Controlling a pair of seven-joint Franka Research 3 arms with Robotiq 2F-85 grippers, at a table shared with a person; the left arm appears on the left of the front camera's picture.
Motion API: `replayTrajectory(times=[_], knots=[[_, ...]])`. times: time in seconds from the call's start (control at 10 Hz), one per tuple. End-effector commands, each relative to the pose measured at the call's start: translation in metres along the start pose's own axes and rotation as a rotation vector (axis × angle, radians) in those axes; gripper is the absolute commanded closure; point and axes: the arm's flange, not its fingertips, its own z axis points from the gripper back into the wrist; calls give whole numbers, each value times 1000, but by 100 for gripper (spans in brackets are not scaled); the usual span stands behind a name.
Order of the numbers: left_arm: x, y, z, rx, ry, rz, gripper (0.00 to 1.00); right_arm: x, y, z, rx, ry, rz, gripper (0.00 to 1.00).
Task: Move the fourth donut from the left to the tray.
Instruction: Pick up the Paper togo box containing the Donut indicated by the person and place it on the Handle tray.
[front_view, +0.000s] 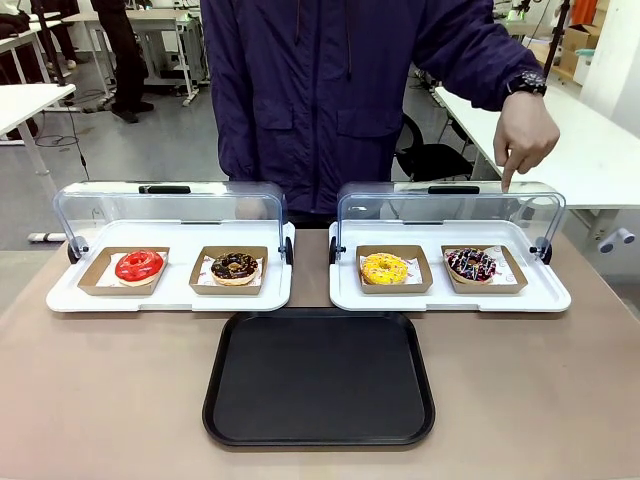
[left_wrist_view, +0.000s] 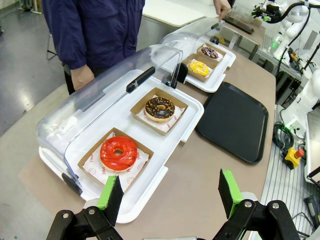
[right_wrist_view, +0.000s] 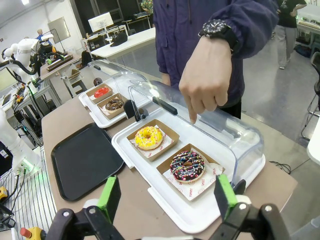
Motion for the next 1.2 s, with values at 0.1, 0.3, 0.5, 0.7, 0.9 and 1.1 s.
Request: replayTrajectory(times=[0.1, 0.3, 0.5, 0.7, 0.9, 1.1], knots=[[1, 0, 2, -11, -6, -17, 0, 2, -3, -2, -3, -31, 23, 0], [1, 0, 2, -11, -6, -17, 0, 2, -3, -2, -3, -31, 23, 0], [1, 0, 2, -11, -6, -17, 0, 2, -3, -2, -3, -31, 23, 0], [1, 0, 2, -11, -6, -17, 0, 2, -3, -2, -3, -31, 23, 0], [1, 0, 2, -11, -6, -17, 0, 2, -3, -2, -3, -31, 23, 0], [1, 0, 2, -11, -6, -17, 0, 2, -3, -2, -3, -31, 23, 0]])
